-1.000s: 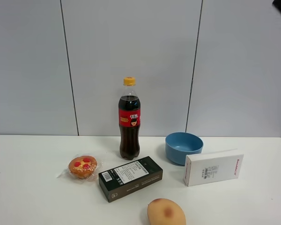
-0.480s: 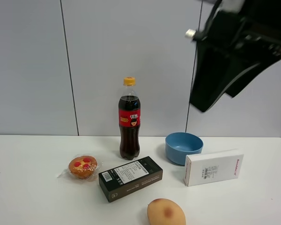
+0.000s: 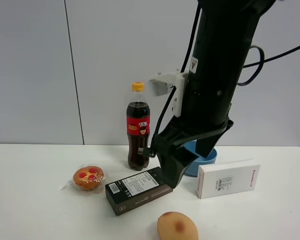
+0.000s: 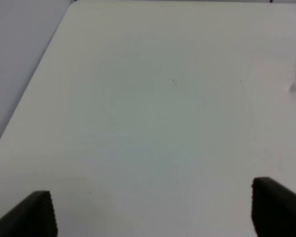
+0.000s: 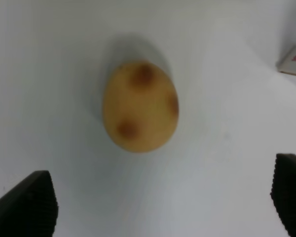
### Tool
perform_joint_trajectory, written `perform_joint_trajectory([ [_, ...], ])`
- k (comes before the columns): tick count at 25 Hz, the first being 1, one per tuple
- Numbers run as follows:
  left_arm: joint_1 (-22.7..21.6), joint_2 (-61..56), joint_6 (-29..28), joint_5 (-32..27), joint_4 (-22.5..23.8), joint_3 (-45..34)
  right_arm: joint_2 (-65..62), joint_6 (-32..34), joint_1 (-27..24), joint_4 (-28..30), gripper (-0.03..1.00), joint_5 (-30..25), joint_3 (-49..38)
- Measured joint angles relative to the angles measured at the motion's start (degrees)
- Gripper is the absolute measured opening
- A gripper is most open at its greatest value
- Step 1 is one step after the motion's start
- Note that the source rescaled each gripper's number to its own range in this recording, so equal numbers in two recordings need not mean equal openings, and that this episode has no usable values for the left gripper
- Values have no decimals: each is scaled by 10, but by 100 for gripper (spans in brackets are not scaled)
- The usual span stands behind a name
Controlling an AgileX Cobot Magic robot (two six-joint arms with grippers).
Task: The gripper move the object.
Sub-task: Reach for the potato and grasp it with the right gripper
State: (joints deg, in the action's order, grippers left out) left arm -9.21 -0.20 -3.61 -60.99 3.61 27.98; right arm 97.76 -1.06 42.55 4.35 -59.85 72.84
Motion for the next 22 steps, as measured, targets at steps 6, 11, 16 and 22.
perform_joint_trajectory([
  [6,0,0,0,0,0,0,10,-2,0,-7,100,98,-90],
  [11,0,0,0,0,0,0,25,-15,0,-44,100,162,-122],
  [16,0,0,0,0,0,0,70,-16,0,-44,100,173,-124],
  [22,0,0,0,0,0,0,100,-12,0,-34,100,202,-125],
])
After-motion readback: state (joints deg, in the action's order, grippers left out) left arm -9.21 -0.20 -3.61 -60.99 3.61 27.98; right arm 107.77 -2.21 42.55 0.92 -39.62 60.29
